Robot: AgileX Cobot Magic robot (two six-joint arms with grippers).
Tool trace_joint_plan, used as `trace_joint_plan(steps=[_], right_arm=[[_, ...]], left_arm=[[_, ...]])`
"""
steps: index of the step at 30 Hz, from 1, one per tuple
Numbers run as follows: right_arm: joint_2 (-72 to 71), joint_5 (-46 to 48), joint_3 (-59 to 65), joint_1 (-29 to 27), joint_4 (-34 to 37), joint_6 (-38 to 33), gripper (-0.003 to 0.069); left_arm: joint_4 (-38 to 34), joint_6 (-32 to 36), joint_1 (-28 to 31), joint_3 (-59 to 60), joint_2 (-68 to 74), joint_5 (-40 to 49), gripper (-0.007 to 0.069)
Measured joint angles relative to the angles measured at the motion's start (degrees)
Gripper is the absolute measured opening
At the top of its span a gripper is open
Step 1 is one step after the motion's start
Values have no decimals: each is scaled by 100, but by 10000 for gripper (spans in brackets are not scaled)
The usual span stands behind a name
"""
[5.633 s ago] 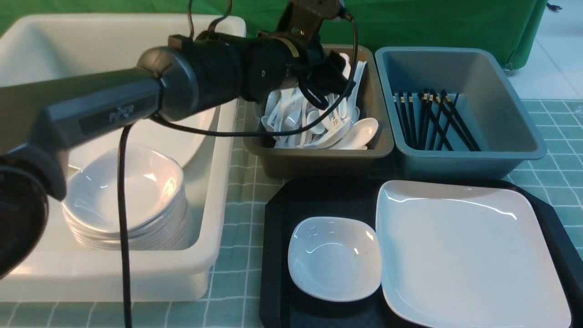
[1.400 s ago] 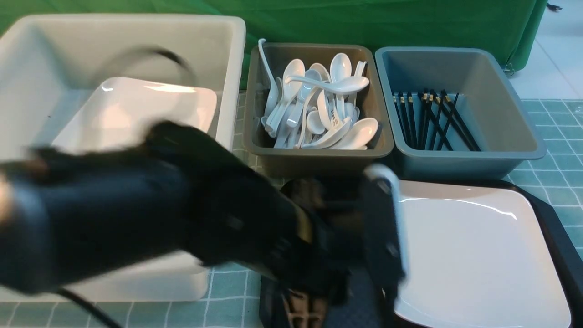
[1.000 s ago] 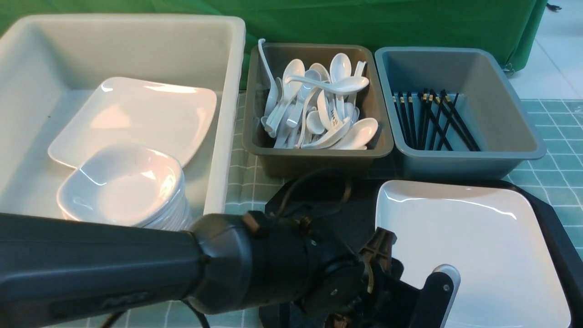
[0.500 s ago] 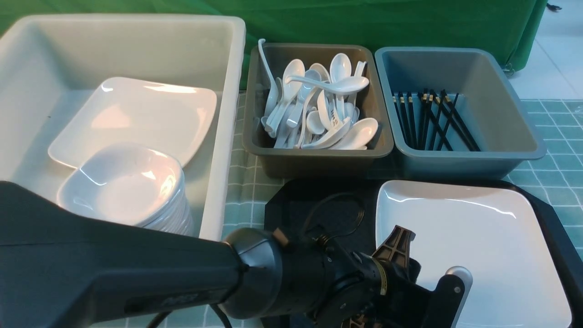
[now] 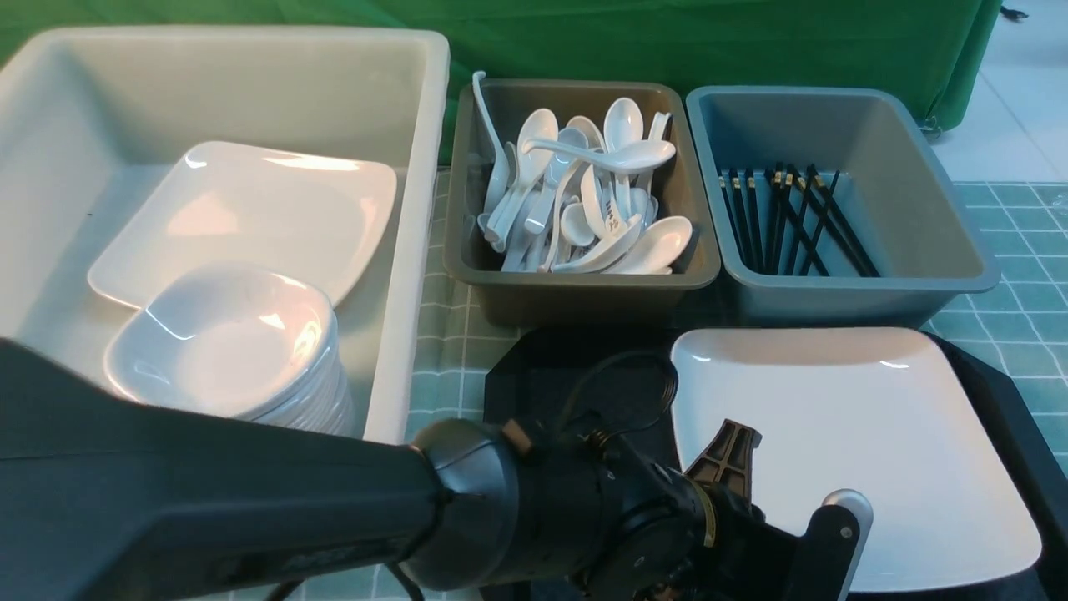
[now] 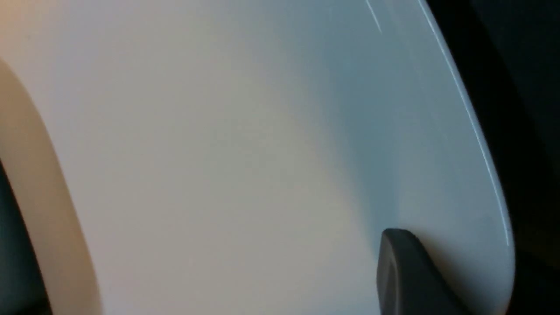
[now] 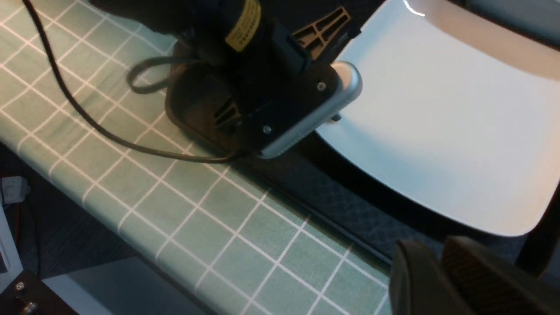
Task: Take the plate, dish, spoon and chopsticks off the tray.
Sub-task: Use the left arm to grab a plate from the dinner plate, then use the left arm to put the plate into the large storage box on the left
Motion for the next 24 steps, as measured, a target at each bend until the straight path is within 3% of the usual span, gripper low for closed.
trace_joint_plan(steps=[6, 16, 18, 24], right_arm=[[0, -29, 0, 0, 0, 0, 139], [0, -793, 0, 0, 0, 92, 141], [0, -991, 0, 0, 0, 179, 141], [0, -1618, -6, 0, 0, 250, 142]], left_arm=[[-204, -471, -230, 38, -1200, 704, 35], [-262, -883, -231, 87, -2801, 1295, 29], [38, -1088, -231, 93, -3027, 1312, 30], [2309, -2951, 314, 68, -3693, 1502, 32]])
